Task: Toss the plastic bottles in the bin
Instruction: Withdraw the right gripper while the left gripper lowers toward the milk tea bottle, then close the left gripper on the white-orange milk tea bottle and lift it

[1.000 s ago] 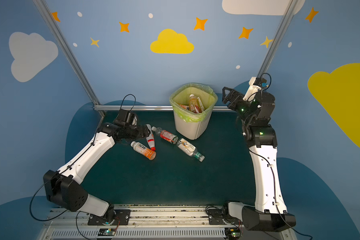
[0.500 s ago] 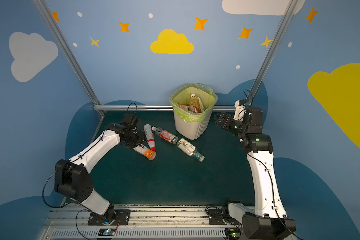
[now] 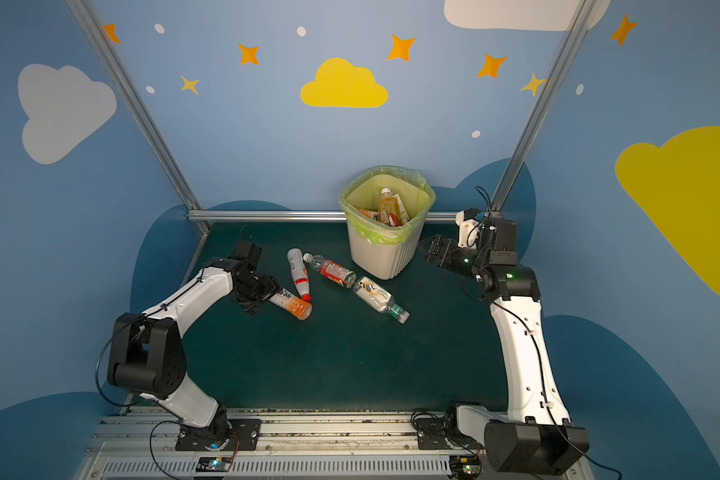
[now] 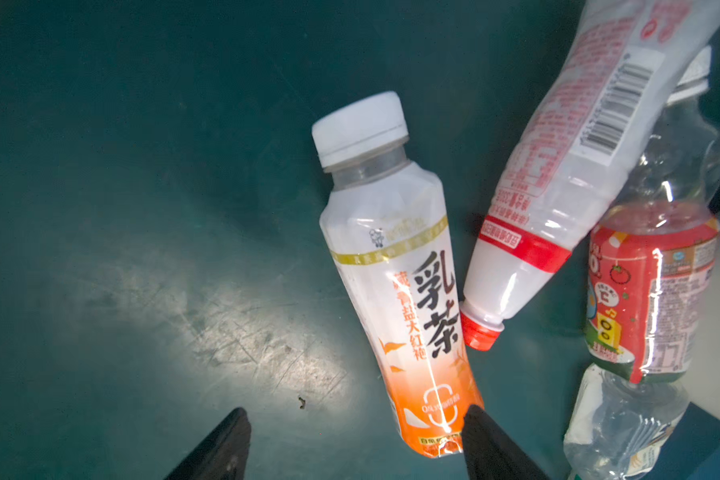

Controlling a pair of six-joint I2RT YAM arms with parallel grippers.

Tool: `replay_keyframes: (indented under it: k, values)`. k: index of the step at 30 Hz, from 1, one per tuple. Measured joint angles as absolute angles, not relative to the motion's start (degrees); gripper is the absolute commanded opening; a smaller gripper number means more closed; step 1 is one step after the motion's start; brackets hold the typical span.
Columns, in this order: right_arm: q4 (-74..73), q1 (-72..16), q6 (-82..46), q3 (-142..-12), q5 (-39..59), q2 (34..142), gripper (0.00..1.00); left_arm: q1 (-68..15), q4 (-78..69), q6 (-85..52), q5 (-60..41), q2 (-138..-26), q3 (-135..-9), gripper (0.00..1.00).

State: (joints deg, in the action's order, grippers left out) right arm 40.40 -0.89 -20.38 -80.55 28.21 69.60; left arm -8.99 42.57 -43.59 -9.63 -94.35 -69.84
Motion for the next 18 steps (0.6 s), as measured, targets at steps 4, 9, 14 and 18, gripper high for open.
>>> replay_keyframes:
  k: [4, 9, 14, 18]
  values:
    - [40.7, -0.9, -20.0, -80.6, 29.0, 70.3, 0.90, -8.6, 40.9, -44.7, -10.4, -96.5, -70.3, 0.85]
    - [40.8, -0.9, -19.2, -80.6, 29.5, 70.9, 0.90, -8.1, 39.8, -45.2, -10.9, -100.6, -71.6, 0.86]
    - [40.8, -0.9, -19.0, -80.6, 29.6, 71.3, 0.90, -7.5, 39.2, -45.3, -10.9, -103.0, -73.0, 0.86]
    - [40.8, -0.8, -19.0, -80.6, 29.7, 71.8, 0.90, -7.2, 38.7, -45.3, -10.9, -104.5, -74.7, 0.86]
